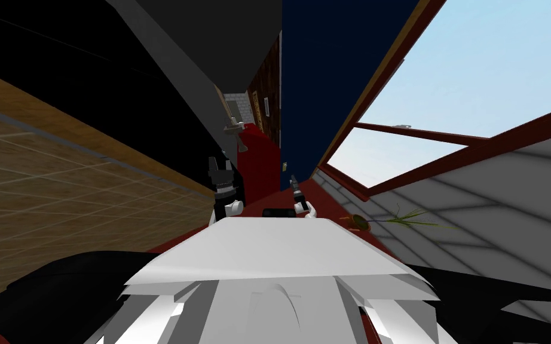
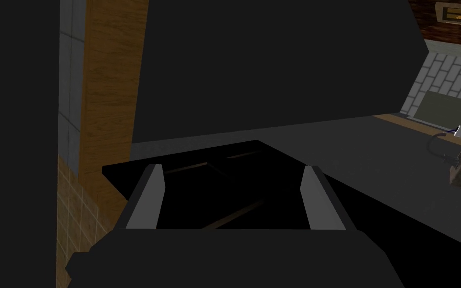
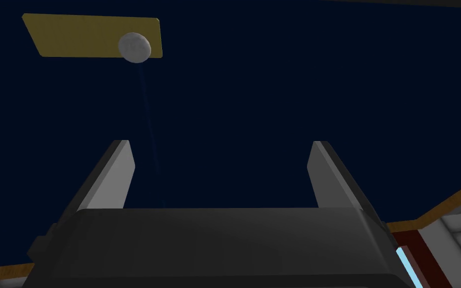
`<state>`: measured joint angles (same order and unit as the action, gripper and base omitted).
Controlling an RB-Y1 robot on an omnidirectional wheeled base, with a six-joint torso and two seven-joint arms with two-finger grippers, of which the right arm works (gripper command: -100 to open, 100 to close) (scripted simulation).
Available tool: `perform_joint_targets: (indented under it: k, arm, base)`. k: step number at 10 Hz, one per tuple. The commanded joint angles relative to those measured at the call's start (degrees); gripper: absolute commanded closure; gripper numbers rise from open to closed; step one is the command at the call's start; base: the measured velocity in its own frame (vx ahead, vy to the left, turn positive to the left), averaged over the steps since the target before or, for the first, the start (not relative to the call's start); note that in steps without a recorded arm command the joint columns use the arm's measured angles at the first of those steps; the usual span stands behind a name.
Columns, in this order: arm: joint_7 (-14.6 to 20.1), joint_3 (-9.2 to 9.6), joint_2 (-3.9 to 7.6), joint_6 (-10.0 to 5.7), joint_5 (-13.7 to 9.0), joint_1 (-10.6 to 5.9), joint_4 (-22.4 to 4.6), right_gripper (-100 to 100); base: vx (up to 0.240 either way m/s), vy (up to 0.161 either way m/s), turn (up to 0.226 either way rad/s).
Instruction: Push the door open
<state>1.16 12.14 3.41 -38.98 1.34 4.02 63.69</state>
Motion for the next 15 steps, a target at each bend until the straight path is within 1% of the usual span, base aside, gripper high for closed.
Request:
perform_joint_targets:
  k: [1, 4, 7, 9, 12, 14, 15]
  arm:
    - [-0.04, 0.29, -0.33, -0.36, 0.18, -0.57, -1.69, -100]
    - [-0.12, 0.77, -0.95, -1.05, 0.48, -1.74, -4.99, -100]
    - [-0.26, 1.62, -2.35, -2.26, 1.02, -3.8, -10.78, -100]
    - [-0.33, 2.08, -3.33, -2.93, 1.31, -4.92, -13.93, -100]
    - [-0.39, 2.4, -4.06, -3.39, 1.51, -5.71, -16.15, -100]
    - [-0.44, 2.7, -4.91, -3.83, 1.71, -6.46, -18.24, -100]
    - [-0.48, 2.93, -5.59, -4.15, 1.85, -7.0, -19.77, -100]
  base:
    - [0.079, -0.087, 0.05]
    - [0.068, -0.086, 0.057]
    - [0.123, -0.136, 0.098]
    - [0.114, -0.172, 0.085]
    - [0.07, -0.079, 0.039]
    - [0.059, -0.069, 0.051]
    - [0.113, -0.095, 0.082]
